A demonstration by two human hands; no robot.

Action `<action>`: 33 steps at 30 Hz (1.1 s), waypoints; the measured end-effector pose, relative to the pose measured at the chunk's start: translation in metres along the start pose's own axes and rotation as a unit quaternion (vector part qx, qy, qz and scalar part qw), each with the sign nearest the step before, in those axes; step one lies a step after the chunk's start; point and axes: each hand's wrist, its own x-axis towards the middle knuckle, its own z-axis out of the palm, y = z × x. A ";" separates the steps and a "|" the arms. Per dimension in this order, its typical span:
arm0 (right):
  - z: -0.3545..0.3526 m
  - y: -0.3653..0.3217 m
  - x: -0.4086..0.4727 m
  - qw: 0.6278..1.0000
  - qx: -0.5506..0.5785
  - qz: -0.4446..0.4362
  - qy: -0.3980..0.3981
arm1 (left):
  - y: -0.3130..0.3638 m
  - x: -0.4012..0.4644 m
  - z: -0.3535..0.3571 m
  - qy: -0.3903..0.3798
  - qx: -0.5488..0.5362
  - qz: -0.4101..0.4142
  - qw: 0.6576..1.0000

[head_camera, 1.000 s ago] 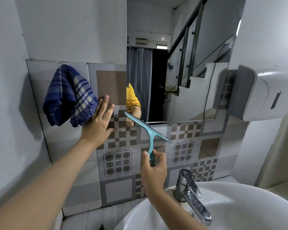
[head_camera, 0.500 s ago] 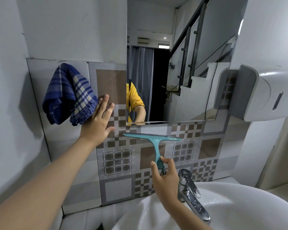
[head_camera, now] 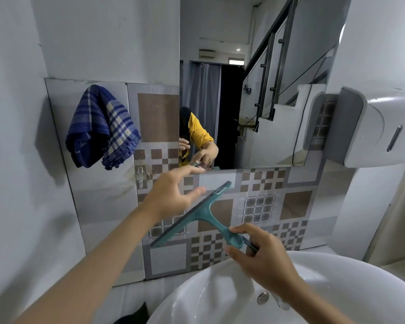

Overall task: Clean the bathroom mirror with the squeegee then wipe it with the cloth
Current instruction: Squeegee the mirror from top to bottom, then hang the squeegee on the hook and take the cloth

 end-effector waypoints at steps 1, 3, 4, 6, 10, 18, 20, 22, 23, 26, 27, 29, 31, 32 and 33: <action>-0.003 0.000 0.001 1.000 -0.017 -0.006 -0.019 | 0.008 -0.005 0.003 -0.052 -0.021 -0.014 0.998; -0.007 0.000 0.003 0.997 -0.051 -0.026 -0.048 | 0.018 -0.011 0.007 -0.159 -0.036 -0.042 0.986; -0.009 -0.001 0.004 0.995 -0.070 -0.040 -0.054 | 0.021 -0.013 0.009 -0.200 -0.030 -0.050 0.978; -0.013 -0.003 0.006 0.992 -0.091 -0.067 -0.054 | 0.023 -0.016 0.010 -0.243 -0.003 -0.052 0.969; -0.019 -0.004 0.009 0.990 -0.078 -0.098 -0.059 | 0.023 -0.023 0.011 -0.267 0.013 -0.066 0.961; -0.033 -0.011 0.038 0.960 -0.150 -0.235 -0.025 | 0.012 -0.028 0.004 -0.218 -0.035 -0.080 0.972; -0.034 -0.009 0.049 0.948 -0.176 -0.263 0.020 | 0.007 -0.030 0.003 -0.193 -0.063 -0.088 0.975; -0.031 -0.008 0.058 0.944 -0.186 -0.266 0.066 | 0.002 -0.033 0.002 -0.158 -0.095 -0.097 0.978; -0.028 -0.010 0.062 0.950 -0.166 -0.253 0.082 | -0.001 -0.036 0.003 -0.135 -0.113 -0.102 0.979; -0.018 -0.025 0.073 0.983 0.014 -0.167 0.069 | -0.013 -0.046 0.006 -0.062 -0.160 -0.111 0.979; -0.012 -0.030 0.078 0.986 0.088 -0.130 0.052 | -0.017 -0.050 0.008 -0.044 -0.172 -0.113 0.978; 0.003 -0.038 0.089 0.979 0.183 -0.089 0.025 | -0.027 -0.058 0.013 -0.013 -0.173 -0.117 0.978; 0.022 -0.044 0.099 0.973 0.211 -0.093 0.012 | -0.035 -0.067 0.018 0.022 -0.148 -0.120 0.981; 0.032 -0.048 0.104 0.971 0.219 -0.097 0.006 | -0.039 -0.072 0.020 0.043 -0.135 -0.121 0.982; 0.042 -0.050 0.110 0.969 0.224 -0.100 0.000 | -0.044 -0.077 0.021 0.066 -0.122 -0.122 0.983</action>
